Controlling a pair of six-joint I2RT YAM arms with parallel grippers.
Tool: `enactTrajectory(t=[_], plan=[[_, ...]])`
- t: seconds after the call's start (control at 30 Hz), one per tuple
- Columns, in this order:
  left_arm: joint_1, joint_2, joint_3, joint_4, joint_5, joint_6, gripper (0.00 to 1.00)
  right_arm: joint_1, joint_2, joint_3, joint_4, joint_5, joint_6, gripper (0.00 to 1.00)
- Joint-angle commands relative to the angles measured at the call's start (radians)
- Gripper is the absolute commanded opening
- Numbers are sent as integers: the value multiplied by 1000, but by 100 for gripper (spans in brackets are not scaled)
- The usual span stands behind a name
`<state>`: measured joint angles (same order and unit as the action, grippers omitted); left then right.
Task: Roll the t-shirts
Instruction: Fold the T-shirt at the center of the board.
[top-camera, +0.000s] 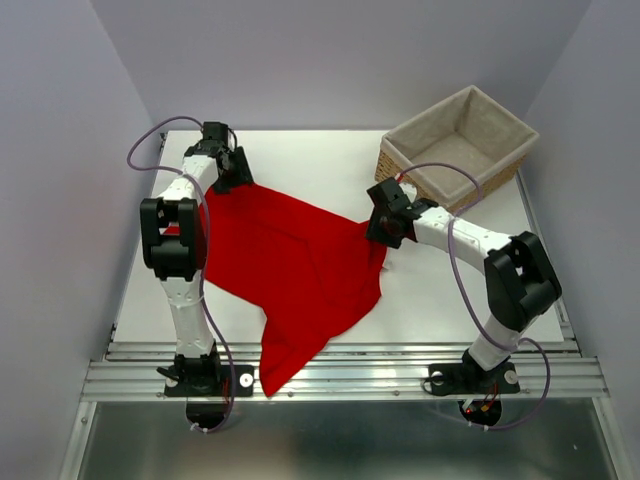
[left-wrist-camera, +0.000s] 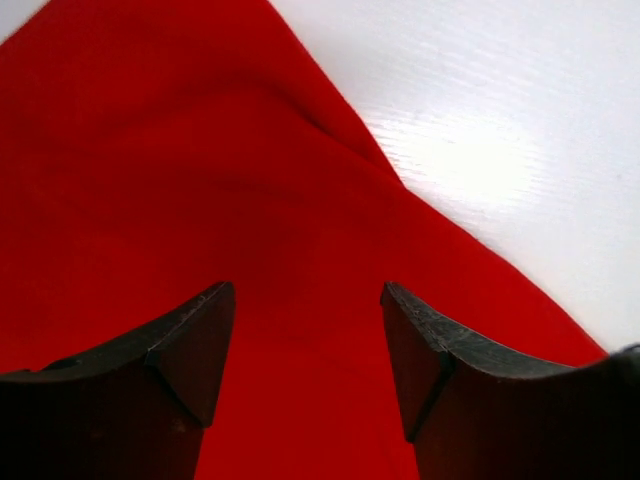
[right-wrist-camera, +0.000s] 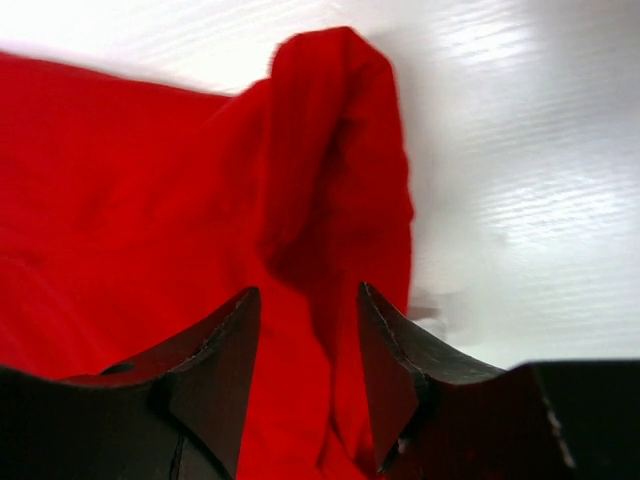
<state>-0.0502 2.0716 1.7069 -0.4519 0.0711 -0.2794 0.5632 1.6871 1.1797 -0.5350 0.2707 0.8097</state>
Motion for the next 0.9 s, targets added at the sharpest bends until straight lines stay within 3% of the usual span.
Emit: enactTrajectory(t=[0.0,0.4,0.7,0.87], plan=[[0,36,-1,-5,-14,-3,71,6,22,58,87,-53,-24,49],[18,53,5,-19,-24,2,71,-3,49,112,70,54,-11,50],[41,58,-3,-22,-27,-1,71,-54,-66,-28,76,41,20,46],[42,44,-24,-10,-50,-9,77,-54,-53,-84,110,-8,34,47]])
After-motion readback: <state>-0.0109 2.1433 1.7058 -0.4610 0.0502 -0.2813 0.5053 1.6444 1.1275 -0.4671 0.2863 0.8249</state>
